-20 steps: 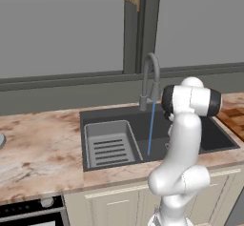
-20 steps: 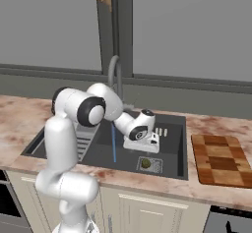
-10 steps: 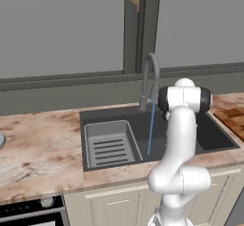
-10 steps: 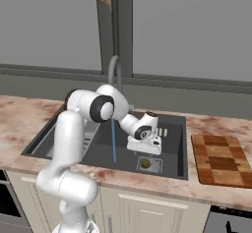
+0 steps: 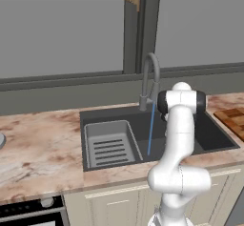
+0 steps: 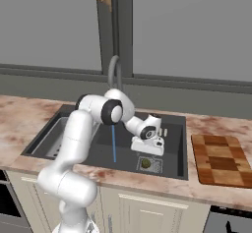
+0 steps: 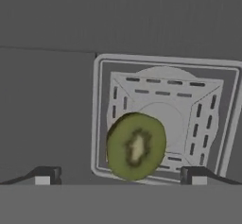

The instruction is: Pick the kiwi from the sink and place it on the cutting board to airdry. Then turn off the sink faucet.

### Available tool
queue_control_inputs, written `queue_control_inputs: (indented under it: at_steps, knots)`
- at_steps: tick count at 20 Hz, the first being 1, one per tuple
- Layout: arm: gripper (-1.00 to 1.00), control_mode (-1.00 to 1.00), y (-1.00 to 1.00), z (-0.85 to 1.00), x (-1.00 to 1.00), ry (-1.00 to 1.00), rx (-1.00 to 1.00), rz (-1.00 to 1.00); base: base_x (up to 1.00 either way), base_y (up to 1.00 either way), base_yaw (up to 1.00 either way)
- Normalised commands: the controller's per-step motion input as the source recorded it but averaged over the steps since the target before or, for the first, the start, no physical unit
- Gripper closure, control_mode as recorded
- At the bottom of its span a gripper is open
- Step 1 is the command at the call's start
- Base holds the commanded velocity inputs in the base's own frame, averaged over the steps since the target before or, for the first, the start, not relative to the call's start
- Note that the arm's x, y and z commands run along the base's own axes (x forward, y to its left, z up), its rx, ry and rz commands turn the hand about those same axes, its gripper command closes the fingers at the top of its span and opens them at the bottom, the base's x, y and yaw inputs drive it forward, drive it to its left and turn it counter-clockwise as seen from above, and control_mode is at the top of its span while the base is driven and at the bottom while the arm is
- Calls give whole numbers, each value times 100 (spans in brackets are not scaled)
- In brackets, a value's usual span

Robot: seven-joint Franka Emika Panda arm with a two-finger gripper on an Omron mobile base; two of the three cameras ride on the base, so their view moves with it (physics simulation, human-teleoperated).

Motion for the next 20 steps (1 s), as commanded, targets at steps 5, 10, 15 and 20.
queue_control_inputs:
  at_steps: [5,10,15,20]
  knots:
    - [-100,-100,-5,-33,34,7,0,0,0,0,0]
    - [-100,-100,-15,-31,16,7,1,0,0,0,0]
    - [-100,-100,-17,-19,0,6,3,0,0,0,0]
    - [-100,-100,-1,-13,-4,5,2,0,0,0,0]
